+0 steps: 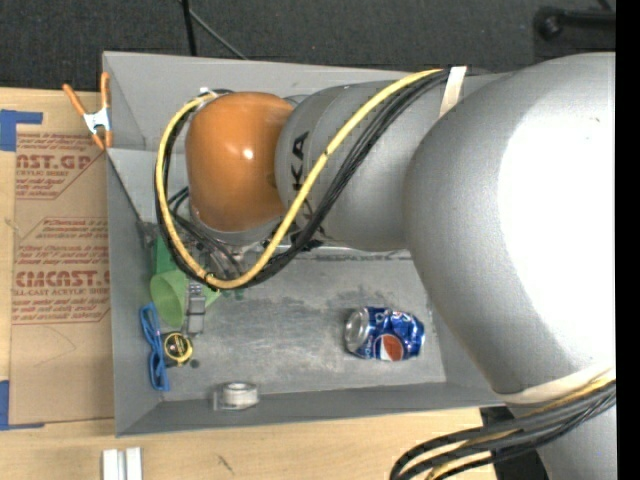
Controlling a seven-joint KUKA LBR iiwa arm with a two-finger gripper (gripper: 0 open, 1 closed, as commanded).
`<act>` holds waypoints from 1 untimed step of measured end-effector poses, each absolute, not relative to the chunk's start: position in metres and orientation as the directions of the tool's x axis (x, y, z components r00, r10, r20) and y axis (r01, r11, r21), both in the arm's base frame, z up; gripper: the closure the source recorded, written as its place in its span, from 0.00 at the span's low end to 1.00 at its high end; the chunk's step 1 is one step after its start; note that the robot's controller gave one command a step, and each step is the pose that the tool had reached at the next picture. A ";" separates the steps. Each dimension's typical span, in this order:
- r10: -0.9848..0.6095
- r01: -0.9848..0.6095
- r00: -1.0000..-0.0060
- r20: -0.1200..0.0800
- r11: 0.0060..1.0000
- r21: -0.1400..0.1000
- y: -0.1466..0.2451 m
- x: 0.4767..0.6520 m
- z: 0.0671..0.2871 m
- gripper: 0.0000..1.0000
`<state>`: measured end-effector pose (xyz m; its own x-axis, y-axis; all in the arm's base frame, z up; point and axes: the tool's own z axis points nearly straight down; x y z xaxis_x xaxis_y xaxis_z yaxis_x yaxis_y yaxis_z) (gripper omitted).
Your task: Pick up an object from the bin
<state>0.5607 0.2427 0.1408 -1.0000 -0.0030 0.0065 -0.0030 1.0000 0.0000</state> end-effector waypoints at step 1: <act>0.157 0.157 -0.988 0.001 0.988 0.001 0.240 0.553 0.137 0.00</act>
Offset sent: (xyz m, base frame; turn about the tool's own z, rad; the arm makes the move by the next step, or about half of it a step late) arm -0.0073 -0.0034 -0.0029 0.1611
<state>0.5531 0.2401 0.1373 -0.9876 0.1569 0.0005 0.1569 0.9876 0.0009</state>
